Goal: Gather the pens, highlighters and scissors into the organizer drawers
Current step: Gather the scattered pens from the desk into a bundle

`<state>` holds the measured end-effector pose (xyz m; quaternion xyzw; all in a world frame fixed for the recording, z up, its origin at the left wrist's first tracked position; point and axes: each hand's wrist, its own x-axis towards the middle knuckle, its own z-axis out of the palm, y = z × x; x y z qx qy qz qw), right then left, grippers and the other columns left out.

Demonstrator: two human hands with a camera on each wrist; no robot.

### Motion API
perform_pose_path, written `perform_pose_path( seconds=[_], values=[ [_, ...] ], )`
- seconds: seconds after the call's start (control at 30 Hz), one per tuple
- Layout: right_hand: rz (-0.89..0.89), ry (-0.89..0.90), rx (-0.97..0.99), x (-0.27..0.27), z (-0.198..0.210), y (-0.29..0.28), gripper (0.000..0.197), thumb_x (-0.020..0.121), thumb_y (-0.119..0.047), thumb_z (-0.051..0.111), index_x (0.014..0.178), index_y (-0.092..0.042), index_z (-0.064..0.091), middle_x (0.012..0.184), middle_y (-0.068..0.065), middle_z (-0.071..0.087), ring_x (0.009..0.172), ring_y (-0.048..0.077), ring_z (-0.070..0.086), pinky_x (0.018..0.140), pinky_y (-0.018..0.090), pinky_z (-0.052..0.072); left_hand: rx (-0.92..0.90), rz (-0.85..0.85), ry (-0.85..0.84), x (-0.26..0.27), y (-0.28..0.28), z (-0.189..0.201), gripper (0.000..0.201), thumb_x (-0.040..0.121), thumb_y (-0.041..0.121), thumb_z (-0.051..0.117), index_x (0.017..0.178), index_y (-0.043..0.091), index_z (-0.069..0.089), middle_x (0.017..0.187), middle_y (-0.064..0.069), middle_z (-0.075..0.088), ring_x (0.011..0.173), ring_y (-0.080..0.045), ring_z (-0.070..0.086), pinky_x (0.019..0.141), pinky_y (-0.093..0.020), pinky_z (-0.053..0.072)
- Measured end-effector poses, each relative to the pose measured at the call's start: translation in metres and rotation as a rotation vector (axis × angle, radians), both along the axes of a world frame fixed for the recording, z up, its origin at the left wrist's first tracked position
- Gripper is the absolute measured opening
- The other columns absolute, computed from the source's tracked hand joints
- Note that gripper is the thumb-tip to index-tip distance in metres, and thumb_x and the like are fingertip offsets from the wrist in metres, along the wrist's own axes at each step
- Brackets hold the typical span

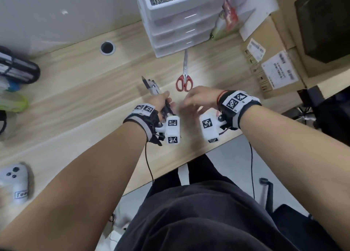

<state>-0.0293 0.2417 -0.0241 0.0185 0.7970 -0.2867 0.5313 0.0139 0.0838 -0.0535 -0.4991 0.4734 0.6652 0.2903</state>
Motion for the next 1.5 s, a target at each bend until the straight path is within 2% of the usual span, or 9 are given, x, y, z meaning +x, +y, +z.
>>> perform_pose_path(
  seconds=[0.17,0.3,0.4,0.53,0.77,0.97,1.1,1.33,1.5],
  values=[
    [-0.072,0.094,0.487,0.02,-0.021,0.073,0.027,0.089,-0.03,0.062,0.085,-0.005,0.071,0.079,0.01,0.066,0.07,0.026,0.062,0.073,0.036,0.056,-0.476,-0.572,-0.02,0.021,-0.025,-0.024,0.045,0.087,0.045,0.065,0.053,0.015,0.059,0.06,-0.001,0.067,0.06,-0.021,0.059,0.078,-0.035,0.056],
    [0.09,-0.07,0.533,0.041,-0.041,0.079,0.031,0.085,-0.037,0.063,0.092,-0.012,0.08,0.093,0.005,0.073,0.085,0.025,0.068,0.08,0.031,0.055,-0.474,-0.734,-0.091,0.036,-0.025,-0.034,0.045,0.085,0.046,0.064,0.053,0.016,0.059,0.055,0.001,0.062,0.052,-0.019,0.054,0.057,-0.026,0.049],
    [0.035,0.078,0.513,0.039,-0.059,0.067,0.025,0.086,-0.026,0.063,0.069,-0.008,0.07,0.073,0.005,0.069,0.07,0.023,0.066,0.06,0.028,0.053,-0.462,-0.675,-0.056,0.041,-0.018,-0.042,0.034,0.089,0.033,0.065,0.063,0.013,0.056,0.06,-0.002,0.058,0.052,-0.016,0.051,0.045,-0.016,0.044],
    [0.036,0.254,0.446,0.029,-0.069,0.039,0.036,0.089,-0.033,0.065,0.065,-0.01,0.051,0.066,0.006,0.058,0.057,0.021,0.054,0.043,0.026,0.031,-0.439,-0.616,-0.032,0.044,-0.007,-0.043,0.022,0.089,0.026,0.067,0.073,0.013,0.06,0.059,0.002,0.063,0.061,-0.016,0.057,0.071,-0.025,0.051],
    [0.096,0.315,0.246,0.024,-0.08,0.005,0.047,0.075,-0.057,0.075,0.068,-0.014,0.059,0.063,0.002,0.054,0.063,0.021,0.055,0.047,0.027,0.032,-0.476,-0.578,-0.065,0.043,-0.004,-0.045,0.022,0.082,0.034,0.074,0.077,0.014,0.066,0.06,0.004,0.066,0.058,-0.016,0.059,0.063,-0.025,0.054],
    [0.132,0.333,0.202,0.03,-0.083,-0.016,0.045,0.075,-0.038,0.081,0.059,-0.016,0.045,0.067,0.004,0.053,0.068,0.025,0.055,0.045,0.025,0.03,-0.479,-0.485,-0.019,0.044,0.002,-0.055,0.02,0.082,0.025,0.072,0.092,0.008,0.069,0.081,-0.005,0.074,0.063,-0.014,0.068,0.062,-0.027,0.057],
    [0.15,0.338,0.168,0.029,-0.085,-0.019,0.049,0.072,-0.042,0.084,0.058,-0.016,0.045,0.063,0.002,0.051,0.06,0.021,0.051,0.044,0.025,0.029,-0.307,-0.344,-0.056,0.043,0.003,-0.05,0.02,0.073,0.015,0.079,0.091,0.008,0.073,0.061,-0.002,0.069,0.048,-0.01,0.061,0.056,-0.025,0.049],
    [0.364,0.422,0.285,0.014,-0.076,-0.008,0.046,0.076,-0.023,0.075,0.113,-0.007,0.054,0.108,0.013,0.063,0.1,0.034,0.063,0.069,0.03,0.041,-0.166,-0.266,0.029,0.03,0.002,-0.043,0.037,0.069,0.011,0.081,0.104,0.012,0.072,0.083,-0.009,0.074,0.052,-0.014,0.06,0.052,-0.027,0.047],
    [0.427,0.392,0.394,-0.011,-0.071,0.026,0.017,0.081,-0.025,0.064,0.09,-0.014,0.053,0.091,0.008,0.062,0.078,0.027,0.056,0.065,0.029,0.043,-0.293,-0.266,0.059,0.007,-0.002,-0.034,0.028,0.076,0.008,0.079,0.102,0.014,0.072,0.071,-0.006,0.07,0.049,-0.011,0.061,0.048,-0.021,0.048]
  ],
)
